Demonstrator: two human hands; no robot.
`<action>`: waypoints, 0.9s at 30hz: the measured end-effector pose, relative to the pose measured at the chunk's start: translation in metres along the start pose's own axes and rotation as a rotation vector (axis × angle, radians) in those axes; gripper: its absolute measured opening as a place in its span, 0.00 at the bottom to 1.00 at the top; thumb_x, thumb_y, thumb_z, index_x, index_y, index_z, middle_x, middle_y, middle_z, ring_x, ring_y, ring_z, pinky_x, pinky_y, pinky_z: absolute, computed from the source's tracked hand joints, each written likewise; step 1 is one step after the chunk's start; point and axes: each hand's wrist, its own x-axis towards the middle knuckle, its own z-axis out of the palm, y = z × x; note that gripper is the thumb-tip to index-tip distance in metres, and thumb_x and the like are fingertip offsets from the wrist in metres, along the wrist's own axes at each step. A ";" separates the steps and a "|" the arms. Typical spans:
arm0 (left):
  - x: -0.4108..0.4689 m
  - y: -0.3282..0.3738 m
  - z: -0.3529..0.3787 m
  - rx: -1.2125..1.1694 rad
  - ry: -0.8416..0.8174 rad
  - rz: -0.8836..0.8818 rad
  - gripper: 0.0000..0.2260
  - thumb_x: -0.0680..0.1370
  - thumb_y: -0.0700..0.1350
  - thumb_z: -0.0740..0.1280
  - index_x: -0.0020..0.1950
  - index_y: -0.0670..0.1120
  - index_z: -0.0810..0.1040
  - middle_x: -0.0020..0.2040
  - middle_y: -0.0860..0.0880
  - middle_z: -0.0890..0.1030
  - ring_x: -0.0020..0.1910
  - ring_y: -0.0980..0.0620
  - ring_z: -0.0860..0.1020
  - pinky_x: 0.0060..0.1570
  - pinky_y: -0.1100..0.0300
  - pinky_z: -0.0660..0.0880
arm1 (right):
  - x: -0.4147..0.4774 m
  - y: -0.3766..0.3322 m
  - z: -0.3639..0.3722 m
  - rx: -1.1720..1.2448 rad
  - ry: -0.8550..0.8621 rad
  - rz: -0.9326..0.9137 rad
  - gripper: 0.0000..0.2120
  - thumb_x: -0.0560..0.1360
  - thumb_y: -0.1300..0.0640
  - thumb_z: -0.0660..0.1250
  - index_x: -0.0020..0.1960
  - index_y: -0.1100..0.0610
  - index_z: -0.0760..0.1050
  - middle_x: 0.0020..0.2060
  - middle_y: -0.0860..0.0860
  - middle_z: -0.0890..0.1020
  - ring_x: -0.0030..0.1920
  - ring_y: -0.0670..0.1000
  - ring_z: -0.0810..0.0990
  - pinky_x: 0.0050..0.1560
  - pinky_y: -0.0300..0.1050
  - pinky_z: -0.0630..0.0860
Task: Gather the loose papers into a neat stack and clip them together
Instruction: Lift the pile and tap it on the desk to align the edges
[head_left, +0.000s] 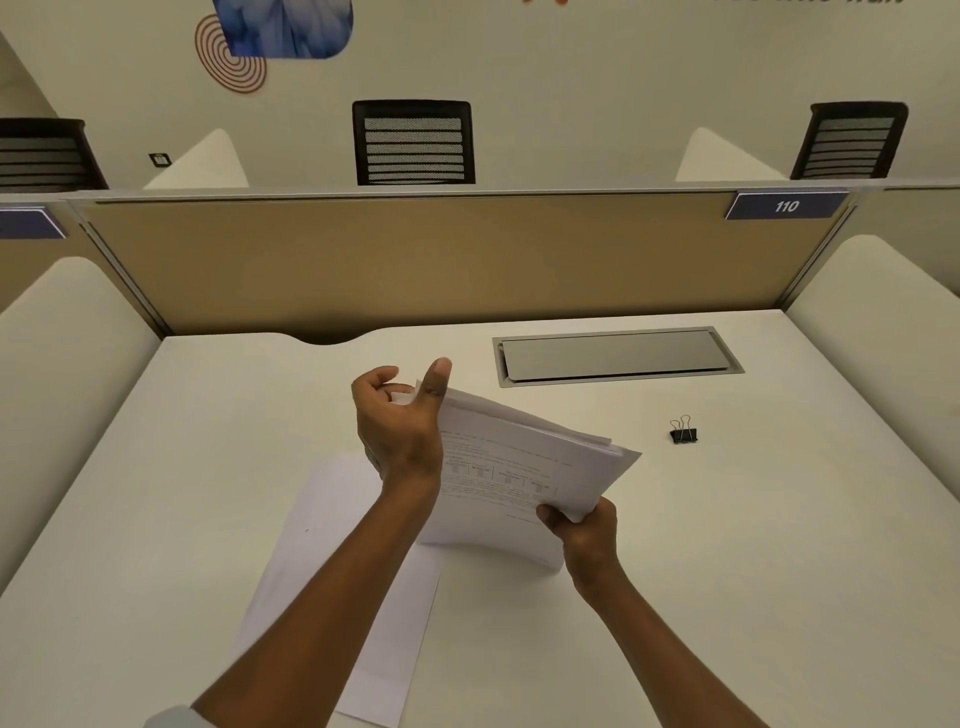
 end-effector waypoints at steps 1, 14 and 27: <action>-0.002 0.001 0.001 -0.009 0.002 -0.001 0.33 0.65 0.63 0.69 0.60 0.43 0.69 0.47 0.50 0.72 0.41 0.54 0.72 0.38 0.67 0.69 | 0.000 -0.001 0.000 0.008 -0.003 -0.001 0.16 0.61 0.65 0.71 0.46 0.50 0.80 0.40 0.47 0.86 0.44 0.49 0.84 0.42 0.40 0.81; -0.002 -0.002 0.001 0.026 -0.036 0.004 0.23 0.70 0.52 0.74 0.56 0.48 0.65 0.46 0.51 0.72 0.38 0.55 0.74 0.35 0.65 0.72 | 0.003 0.000 -0.001 0.018 -0.040 -0.024 0.22 0.66 0.77 0.70 0.47 0.50 0.79 0.42 0.48 0.84 0.45 0.51 0.83 0.41 0.38 0.81; 0.006 -0.006 -0.004 -0.044 -0.062 0.004 0.06 0.80 0.39 0.57 0.54 0.48 0.69 0.40 0.49 0.76 0.37 0.54 0.75 0.35 0.63 0.70 | 0.005 -0.002 0.001 0.012 -0.066 -0.056 0.17 0.63 0.65 0.70 0.48 0.49 0.79 0.41 0.45 0.86 0.45 0.47 0.84 0.41 0.38 0.80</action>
